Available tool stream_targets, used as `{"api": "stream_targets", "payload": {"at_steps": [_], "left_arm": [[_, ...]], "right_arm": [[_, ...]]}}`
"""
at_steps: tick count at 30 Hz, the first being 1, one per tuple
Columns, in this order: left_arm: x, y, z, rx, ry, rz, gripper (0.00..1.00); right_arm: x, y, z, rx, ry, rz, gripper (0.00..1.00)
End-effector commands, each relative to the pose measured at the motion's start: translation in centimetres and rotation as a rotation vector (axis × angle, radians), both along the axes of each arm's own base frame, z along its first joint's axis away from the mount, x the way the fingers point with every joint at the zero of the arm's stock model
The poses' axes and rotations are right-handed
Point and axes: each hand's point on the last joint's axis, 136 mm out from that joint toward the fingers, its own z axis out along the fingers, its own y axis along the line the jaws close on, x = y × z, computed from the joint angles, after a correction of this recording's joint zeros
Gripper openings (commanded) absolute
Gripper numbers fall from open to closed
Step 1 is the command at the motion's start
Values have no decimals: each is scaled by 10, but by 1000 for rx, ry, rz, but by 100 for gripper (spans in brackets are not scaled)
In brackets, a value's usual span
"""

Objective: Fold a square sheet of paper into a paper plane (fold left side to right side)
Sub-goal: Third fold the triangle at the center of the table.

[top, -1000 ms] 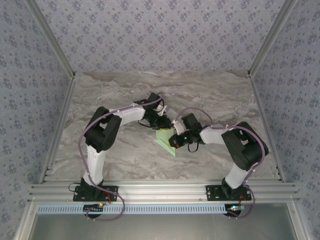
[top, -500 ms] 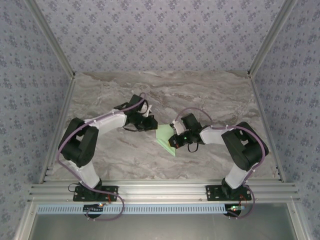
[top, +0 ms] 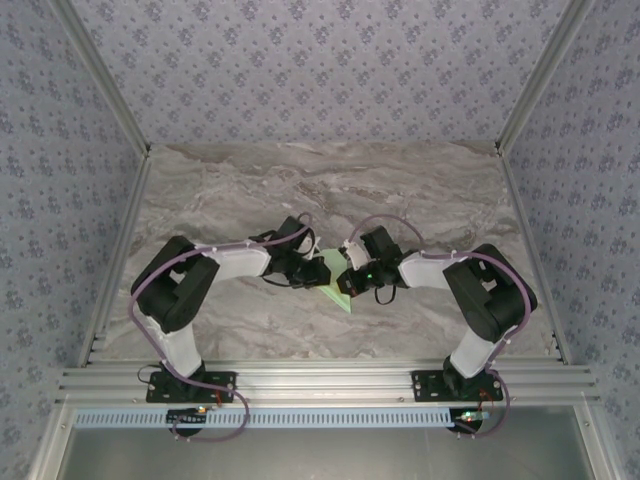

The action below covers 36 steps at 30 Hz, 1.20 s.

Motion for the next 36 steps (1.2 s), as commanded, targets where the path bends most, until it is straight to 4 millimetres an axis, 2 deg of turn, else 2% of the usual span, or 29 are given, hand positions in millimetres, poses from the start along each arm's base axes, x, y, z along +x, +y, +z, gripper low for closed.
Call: {"api": "stream_targets", "payload": {"at_steps": [1, 9, 15, 19, 23, 25, 27, 29, 33, 36], "left_arm": [[1, 2, -9, 21, -2, 10, 9], [-5, 16, -30, 92, 17, 26, 8], [-9, 27, -47, 159, 33, 34, 7], [-11, 32, -54, 183, 41, 38, 6], [-13, 35, -57, 195, 48, 37, 6], [-13, 34, -57, 194, 45, 38, 6], [-12, 35, -57, 194, 43, 39, 6], [-13, 35, -57, 197, 44, 38, 6], [-13, 35, -56, 195, 42, 38, 6], [-13, 35, -56, 197, 39, 37, 6]], "right_arm": [[-28, -22, -35, -151, 111, 1, 0], [-27, -20, -34, -152, 111, 3, 0], [-18, -11, -17, -114, 89, -2, 1], [1, -9, 10, -83, 43, -32, 16], [18, -17, 40, -52, 3, -86, 31], [20, -23, 51, -40, -6, -106, 38], [16, -25, 61, -15, -8, -112, 43], [5, -23, 68, 32, 18, -95, 44], [-23, -6, 74, 147, 138, -29, 34], [-37, 3, 67, 166, 213, 0, 30]]}}
